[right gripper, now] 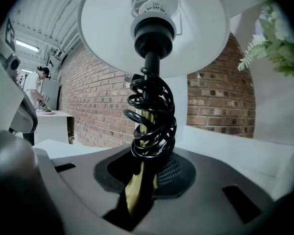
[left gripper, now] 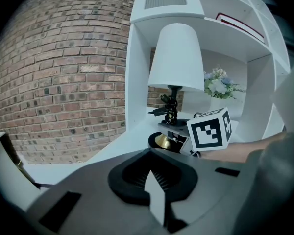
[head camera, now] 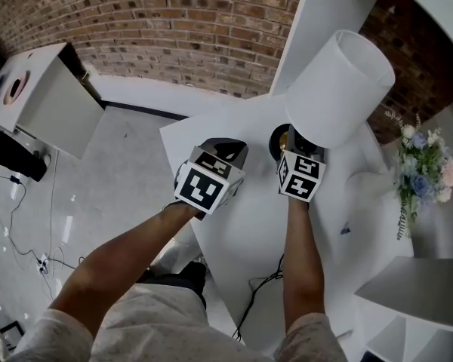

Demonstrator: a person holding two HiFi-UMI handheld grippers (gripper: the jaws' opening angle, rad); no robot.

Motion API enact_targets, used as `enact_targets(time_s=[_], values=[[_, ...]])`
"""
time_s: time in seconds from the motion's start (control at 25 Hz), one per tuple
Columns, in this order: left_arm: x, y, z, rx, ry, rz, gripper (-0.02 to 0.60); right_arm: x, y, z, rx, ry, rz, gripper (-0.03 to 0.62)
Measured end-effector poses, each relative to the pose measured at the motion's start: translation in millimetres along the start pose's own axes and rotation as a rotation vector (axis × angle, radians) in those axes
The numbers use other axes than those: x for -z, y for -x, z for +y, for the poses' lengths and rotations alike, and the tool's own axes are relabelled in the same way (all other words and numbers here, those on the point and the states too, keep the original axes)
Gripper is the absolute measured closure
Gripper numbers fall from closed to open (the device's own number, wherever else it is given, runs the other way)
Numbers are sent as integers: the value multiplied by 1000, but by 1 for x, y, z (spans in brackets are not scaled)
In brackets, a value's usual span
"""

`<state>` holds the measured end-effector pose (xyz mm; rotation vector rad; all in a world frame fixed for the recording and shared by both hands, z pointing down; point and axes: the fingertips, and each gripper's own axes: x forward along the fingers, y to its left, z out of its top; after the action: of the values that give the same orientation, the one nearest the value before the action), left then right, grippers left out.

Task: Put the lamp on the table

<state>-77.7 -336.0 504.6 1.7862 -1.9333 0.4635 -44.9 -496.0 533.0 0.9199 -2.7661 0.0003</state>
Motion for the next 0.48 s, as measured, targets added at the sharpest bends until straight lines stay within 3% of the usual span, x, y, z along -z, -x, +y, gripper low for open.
enact_targets(time_s=[0.48], values=[[-5, 1, 6, -19, 31, -20, 586, 1, -1, 2, 2, 17, 7, 499]])
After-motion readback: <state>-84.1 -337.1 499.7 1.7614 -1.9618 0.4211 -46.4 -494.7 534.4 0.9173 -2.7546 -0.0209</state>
